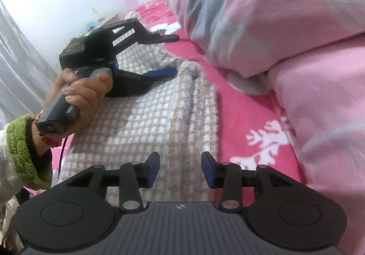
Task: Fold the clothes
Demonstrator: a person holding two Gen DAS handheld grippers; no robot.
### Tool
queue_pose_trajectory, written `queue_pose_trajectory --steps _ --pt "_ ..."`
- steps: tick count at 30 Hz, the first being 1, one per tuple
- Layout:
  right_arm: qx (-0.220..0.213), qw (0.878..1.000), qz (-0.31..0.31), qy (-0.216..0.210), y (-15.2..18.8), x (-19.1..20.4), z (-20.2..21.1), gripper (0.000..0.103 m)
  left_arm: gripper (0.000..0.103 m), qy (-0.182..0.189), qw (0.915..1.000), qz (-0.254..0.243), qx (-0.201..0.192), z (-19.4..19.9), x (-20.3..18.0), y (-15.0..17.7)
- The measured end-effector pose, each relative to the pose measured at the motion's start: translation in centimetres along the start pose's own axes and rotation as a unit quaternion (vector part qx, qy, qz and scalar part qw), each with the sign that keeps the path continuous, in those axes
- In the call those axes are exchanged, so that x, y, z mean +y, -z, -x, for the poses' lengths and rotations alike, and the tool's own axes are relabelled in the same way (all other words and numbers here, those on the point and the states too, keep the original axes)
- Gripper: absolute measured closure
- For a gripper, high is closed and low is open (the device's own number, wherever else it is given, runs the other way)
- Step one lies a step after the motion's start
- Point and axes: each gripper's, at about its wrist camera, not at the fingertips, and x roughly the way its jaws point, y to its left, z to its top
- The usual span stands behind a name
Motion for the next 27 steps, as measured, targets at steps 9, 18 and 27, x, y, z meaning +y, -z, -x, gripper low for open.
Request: queue_pose_trajectory --steps 9,18,27 --pt "0.025 0.999 0.018 -0.008 -1.2 0.1 -3.0 0.064 0.048 -0.001 0.9999 -0.01 -0.009 -0.9 -0.4 -0.8" --pt "-0.007 1.0 0.007 -0.021 -1.4 1.1 -0.3 0.089 0.049 0.0 0.9988 -0.049 -0.007 -1.0 -0.7 0.3" --pt "-0.02 1.0 0.015 0.013 -2.3 1.1 2.4 0.064 0.05 -0.02 0.9966 -0.08 -0.009 -1.6 0.1 1.1"
